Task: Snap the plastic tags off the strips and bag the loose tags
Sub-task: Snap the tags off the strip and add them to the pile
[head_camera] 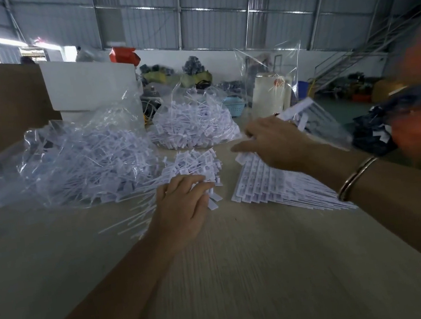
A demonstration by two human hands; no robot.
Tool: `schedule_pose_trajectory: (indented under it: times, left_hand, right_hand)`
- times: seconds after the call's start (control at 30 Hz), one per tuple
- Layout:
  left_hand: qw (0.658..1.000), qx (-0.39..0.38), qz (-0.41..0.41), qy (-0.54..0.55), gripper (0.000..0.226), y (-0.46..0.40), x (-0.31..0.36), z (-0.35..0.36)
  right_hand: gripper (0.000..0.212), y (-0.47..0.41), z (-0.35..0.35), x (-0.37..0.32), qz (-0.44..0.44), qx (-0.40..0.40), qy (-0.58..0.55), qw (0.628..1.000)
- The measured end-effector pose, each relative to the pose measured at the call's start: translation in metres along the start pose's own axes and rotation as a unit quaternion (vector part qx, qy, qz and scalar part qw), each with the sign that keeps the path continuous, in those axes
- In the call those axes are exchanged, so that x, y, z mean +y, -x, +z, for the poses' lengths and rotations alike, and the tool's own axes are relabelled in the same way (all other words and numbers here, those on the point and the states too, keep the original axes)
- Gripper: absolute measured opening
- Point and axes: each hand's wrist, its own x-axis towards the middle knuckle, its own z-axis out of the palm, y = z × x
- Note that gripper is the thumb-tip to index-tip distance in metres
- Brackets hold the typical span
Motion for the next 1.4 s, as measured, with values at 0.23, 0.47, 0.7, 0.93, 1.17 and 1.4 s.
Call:
schedule_pose_trajectory:
  times: [0.23,0.47,0.7,0.93,1.17,1.4]
  left_hand:
    - [0.999,0.003,-0.021,0.036,0.062,-0.002,0.000,-0.003]
    - [0.905,0.011,-0.171,0.390,0.033,-0.009,0.002,-0.015]
    - [0.814,-0.107,-0.157,0.549,0.022,-0.019,-0.015,-0.032]
    - [0.791,-0.037,-0.190,0.581,0.030,0.009,-0.040,-0.034]
    - [0.781,0.016,-0.205,0.590,0.032,0.024,-0.042,-0.034]
    - [0.866,-0.046,-0.138,0.478,0.025,0.029,-0.033,-0.049]
  right_hand:
    - [0.046,-0.008,0.002,-0.035,-0.075,-0.008,-0.076,0.994]
    - [0.037,-0.026,-0.026,-0.087,-0.020,-0.027,0.029,0.999]
    - [0.034,-0.032,-0.053,-0.123,0.076,-0.096,0.021,0.992]
    - [0.042,-0.012,-0.030,-0.115,0.134,-0.070,-0.114,0.982]
    - [0.038,-0.019,-0.042,-0.111,0.103,0.022,-0.032,0.994]
    - [0.040,-0.021,-0.063,-0.135,0.092,-0.114,0.030,0.989]
